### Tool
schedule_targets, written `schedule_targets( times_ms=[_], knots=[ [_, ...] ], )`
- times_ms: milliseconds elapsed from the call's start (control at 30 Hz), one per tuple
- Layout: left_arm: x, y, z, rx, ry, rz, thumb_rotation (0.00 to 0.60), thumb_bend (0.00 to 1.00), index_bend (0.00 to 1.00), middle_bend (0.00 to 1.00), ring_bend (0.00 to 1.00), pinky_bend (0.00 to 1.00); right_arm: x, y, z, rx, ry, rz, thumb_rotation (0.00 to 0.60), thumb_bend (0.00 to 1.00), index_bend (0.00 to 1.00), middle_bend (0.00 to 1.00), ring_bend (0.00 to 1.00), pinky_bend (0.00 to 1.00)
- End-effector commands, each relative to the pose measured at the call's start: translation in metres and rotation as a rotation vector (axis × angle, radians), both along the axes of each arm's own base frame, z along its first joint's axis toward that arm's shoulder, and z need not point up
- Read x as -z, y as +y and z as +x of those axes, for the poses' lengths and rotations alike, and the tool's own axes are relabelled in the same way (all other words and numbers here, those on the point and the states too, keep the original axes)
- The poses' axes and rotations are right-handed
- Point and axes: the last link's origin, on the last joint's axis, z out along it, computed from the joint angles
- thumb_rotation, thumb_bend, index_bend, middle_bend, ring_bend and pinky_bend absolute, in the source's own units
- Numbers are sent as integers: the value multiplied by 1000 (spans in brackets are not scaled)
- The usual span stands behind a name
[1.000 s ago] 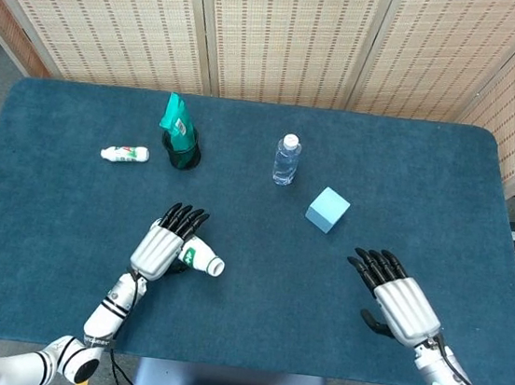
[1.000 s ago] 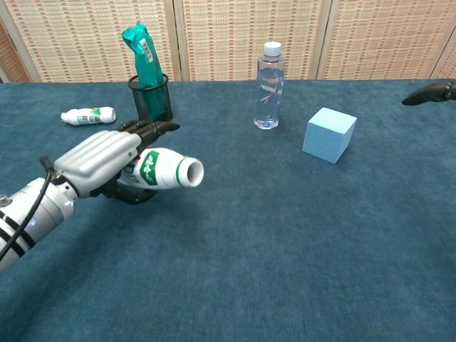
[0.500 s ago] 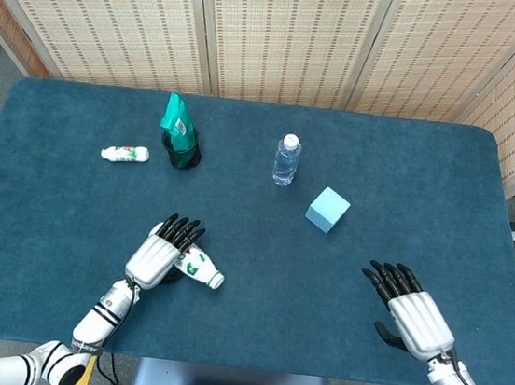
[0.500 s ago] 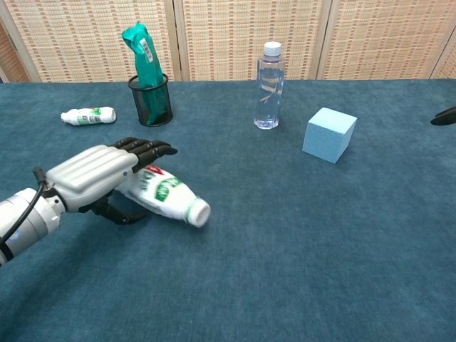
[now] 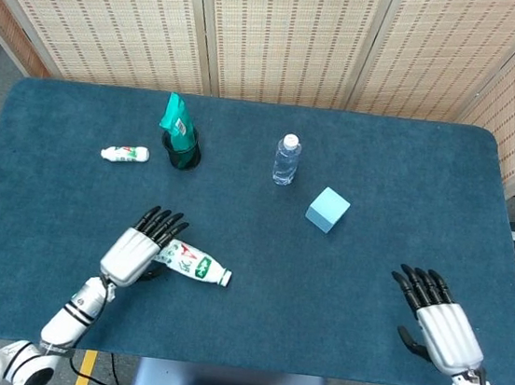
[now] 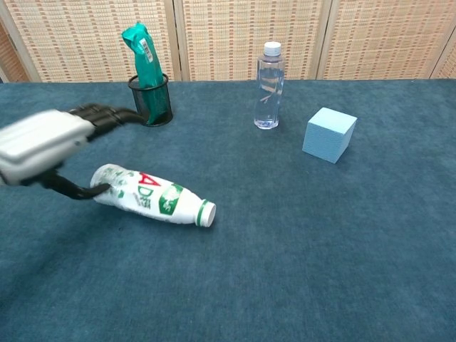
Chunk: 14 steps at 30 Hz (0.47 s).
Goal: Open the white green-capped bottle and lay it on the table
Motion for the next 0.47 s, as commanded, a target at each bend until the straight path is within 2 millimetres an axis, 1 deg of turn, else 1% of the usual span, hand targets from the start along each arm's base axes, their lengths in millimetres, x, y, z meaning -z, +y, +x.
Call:
schedule_targets(
  times_ms=[33, 67, 100, 200, 233, 333, 467],
  knots=[
    [-64, -48, -37, 14, -22, 122, 600, 335, 0, 0, 0, 0, -18, 24, -22, 61, 13, -179, 600, 270, 0, 0, 0, 0],
    [-73, -58, -43, -11, -44, 119, 600, 336, 0, 0, 0, 0, -20, 26, -24, 66, 7, -197, 600, 270, 0, 0, 0, 0],
    [-84, -74, -51, -45, -74, 109, 600, 336, 0, 0, 0, 0, -21, 27, -27, 72, 3, -213, 600, 270, 0, 0, 0, 0],
    [-105, -107, -66, -118, -143, 98, 600, 339, 0, 0, 0, 0, -20, 27, -36, 99, 9, -217, 600, 270, 0, 0, 0, 0],
    [-109, -115, -70, -137, -161, 101, 600, 340, 0, 0, 0, 0, -20, 26, -37, 103, 15, -211, 600, 270, 0, 0, 0, 0],
    [-118, -129, -83, -198, -190, 130, 600, 345, 0, 0, 0, 0, -20, 24, -39, 110, 18, -213, 600, 271, 0, 0, 0, 0],
    [-124, -132, -88, -222, -178, 123, 600, 360, 0, 0, 0, 0, -20, 25, -38, 105, 18, -217, 600, 271, 0, 0, 0, 0]
  ],
)
